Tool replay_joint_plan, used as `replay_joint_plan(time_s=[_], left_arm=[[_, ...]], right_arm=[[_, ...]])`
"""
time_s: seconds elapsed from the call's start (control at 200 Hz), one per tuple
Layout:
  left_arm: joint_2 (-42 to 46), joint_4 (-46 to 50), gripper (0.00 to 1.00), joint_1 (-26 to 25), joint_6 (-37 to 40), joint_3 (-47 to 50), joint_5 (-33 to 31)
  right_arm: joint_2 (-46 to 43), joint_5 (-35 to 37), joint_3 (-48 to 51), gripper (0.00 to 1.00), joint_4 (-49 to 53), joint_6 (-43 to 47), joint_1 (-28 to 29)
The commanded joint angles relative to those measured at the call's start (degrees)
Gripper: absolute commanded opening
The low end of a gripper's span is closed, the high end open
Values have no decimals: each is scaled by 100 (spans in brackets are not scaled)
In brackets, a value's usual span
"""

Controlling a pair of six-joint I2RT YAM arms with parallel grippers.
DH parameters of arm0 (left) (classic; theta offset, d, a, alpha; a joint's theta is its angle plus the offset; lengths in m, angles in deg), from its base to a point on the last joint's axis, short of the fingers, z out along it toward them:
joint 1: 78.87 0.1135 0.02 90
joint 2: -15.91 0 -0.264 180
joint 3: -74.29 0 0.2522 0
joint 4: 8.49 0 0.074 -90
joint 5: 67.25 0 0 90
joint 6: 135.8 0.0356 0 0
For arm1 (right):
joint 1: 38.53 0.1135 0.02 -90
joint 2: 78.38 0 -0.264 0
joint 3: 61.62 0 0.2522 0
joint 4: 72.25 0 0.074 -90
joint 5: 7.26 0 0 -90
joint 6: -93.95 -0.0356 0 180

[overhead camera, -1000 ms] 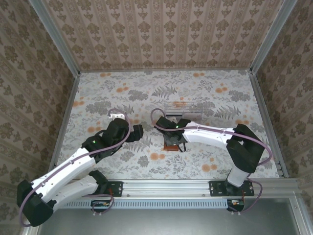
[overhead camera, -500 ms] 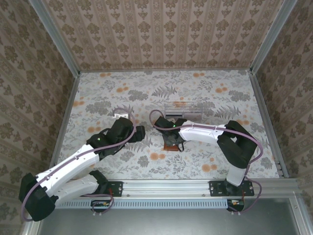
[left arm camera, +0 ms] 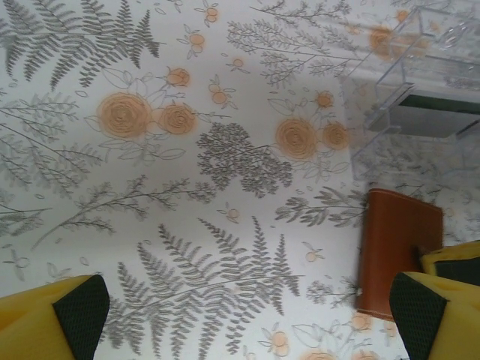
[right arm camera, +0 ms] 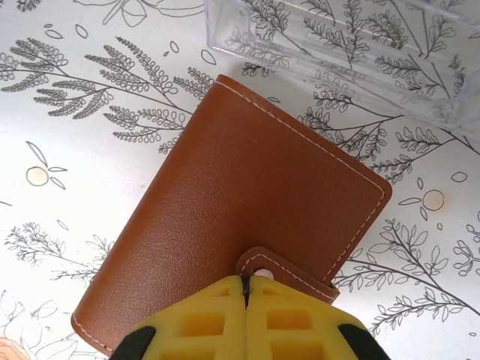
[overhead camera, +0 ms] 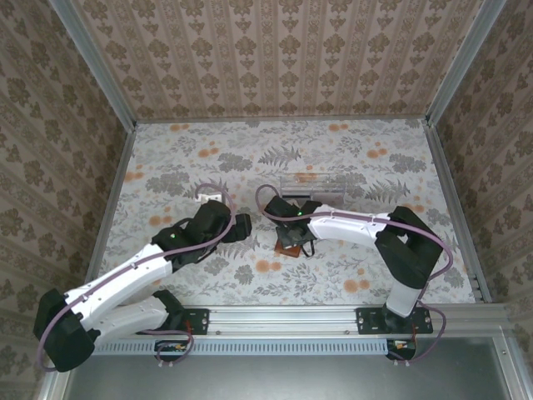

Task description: Take the credit cards out of the card holder

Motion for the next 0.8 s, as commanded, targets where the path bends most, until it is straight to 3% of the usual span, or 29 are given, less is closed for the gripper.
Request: replay_joint_plan(time_s=[0.0,0.255,0.5,0.605,0.795], left_arm=[[181,-380,96,-169,-444,178,184],[384,-779,75,-546,-1127,590,225],[561,-1339,20,-698,-1825,1278,311],[578,-1470,1,-716,-2029,1442,352],[539,-2003,0,-727,-2234,1761,525]], right_arm=[[-362,-328,157,0,-197,108,13],[-436,-757,81,0,-660,292,247],[-149,-1070,-258,0,-932,531,362],[-50,-1236,-291,0,-1106,511,362],[141,-1293,-394,0,-1126,454,407]])
